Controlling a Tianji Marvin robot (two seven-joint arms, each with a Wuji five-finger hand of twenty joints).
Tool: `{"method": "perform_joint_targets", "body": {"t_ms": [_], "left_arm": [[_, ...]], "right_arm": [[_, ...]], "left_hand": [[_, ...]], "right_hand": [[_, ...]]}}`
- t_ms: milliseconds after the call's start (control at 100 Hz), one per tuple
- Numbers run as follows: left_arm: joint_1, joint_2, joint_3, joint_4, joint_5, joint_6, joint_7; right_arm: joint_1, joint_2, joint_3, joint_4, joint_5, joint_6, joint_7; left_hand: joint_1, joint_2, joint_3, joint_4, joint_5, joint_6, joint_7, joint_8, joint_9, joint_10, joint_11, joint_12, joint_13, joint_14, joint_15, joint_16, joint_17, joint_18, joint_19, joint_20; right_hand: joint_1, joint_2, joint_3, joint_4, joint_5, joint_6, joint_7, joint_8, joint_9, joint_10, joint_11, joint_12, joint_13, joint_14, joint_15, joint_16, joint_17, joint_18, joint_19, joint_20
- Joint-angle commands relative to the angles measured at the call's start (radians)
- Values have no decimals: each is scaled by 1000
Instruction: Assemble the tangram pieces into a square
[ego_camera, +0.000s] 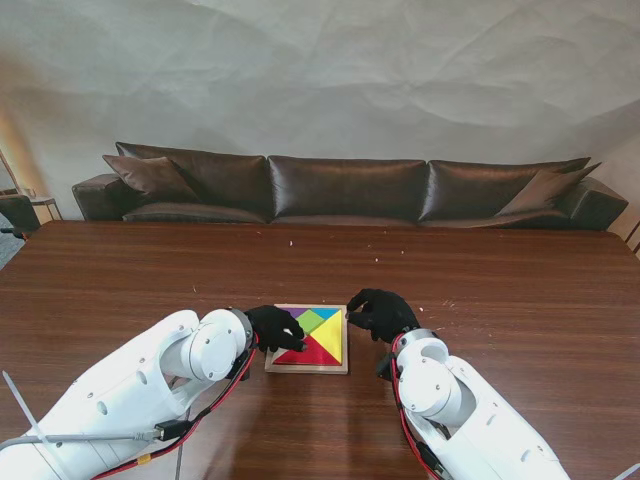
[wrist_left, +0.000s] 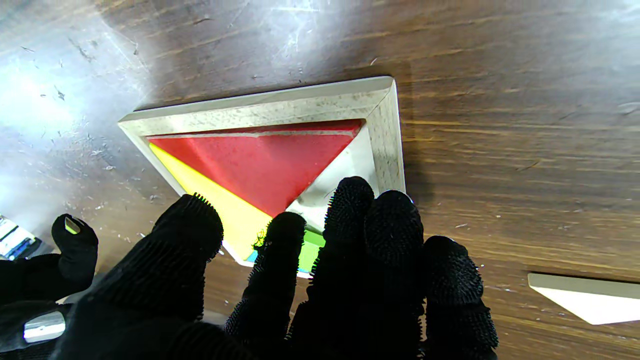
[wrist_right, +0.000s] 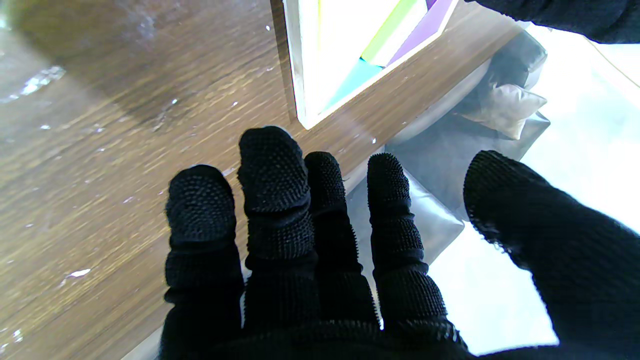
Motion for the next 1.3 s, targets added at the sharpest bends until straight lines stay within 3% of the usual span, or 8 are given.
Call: {"method": "perform_joint_targets", "body": {"t_ms": [0, 210, 360, 500, 980, 1290], "left_arm": [[-1, -1, 3, 5, -6, 4, -21], [3, -2, 4, 8, -16, 0, -19], [15, -1, -9, 0, -13, -7, -14], [20, -1, -13, 2, -9, -12, -12], [39, -8, -52, -14, 32, -31, 32], [25, -24, -52, 11, 7, -78, 86]], "right_arm": [[-3, -2, -4, -1, 0, -1, 16], [-2, -2, -3, 0, 1, 2, 17], [-2, -3, -4, 0, 3, 3, 19], [-1, -3, -5, 1, 3, 3, 19], [1, -3, -7, 5, 5, 2, 20], [2, -3, -9, 7, 6, 1, 20]], "left_hand": [[-14, 43, -10, 30, 9, 9, -2, 6, 17, 12, 13, 11, 29, 2, 47, 13, 1, -21, 22, 8], [-13, 44, -11, 30, 21, -3, 3, 8, 17, 11, 14, 12, 30, -1, 47, 12, 1, -23, 22, 6], [-16, 43, -6, 30, 120, -29, 83, 63, 17, 7, 13, 11, 30, -2, 46, 11, 1, -23, 21, 3], [-17, 42, -4, 30, 155, -29, 116, 108, 11, 7, 4, 5, 21, -1, 32, 6, -6, -26, 14, -4], [-17, 34, 6, 30, 75, -24, 50, 119, 3, 15, -26, -23, 9, 12, -5, -4, -17, -20, 3, -17], [-17, 32, 15, 28, 29, -48, 16, 101, -6, 20, -29, -26, 1, 16, -11, -2, -26, -19, 1, -19]], "right_hand": [[-8, 24, -13, 27, -8, 4, 1, -1, -21, 22, 7, -15, -18, 8, 14, 1, -126, 7, 20, 27], [-8, 25, -13, 27, -7, 3, 1, -1, -22, 23, 7, -16, -18, 9, 14, 1, -127, 7, 20, 27], [-8, 26, -13, 28, -8, 4, 1, -1, -23, 23, 8, -15, -19, 8, 14, 1, -127, 7, 21, 26], [-8, 25, -13, 28, -8, 4, 1, -1, -23, 24, 8, -16, -18, 8, 15, 1, -127, 7, 20, 26], [-10, 26, -14, 27, -7, 3, 1, -1, -23, 24, 7, -16, -19, 9, 14, 1, -127, 8, 21, 26], [-8, 26, -13, 28, -9, 5, 1, -1, -22, 23, 8, -16, -19, 11, 15, 1, -127, 8, 22, 26]]}}
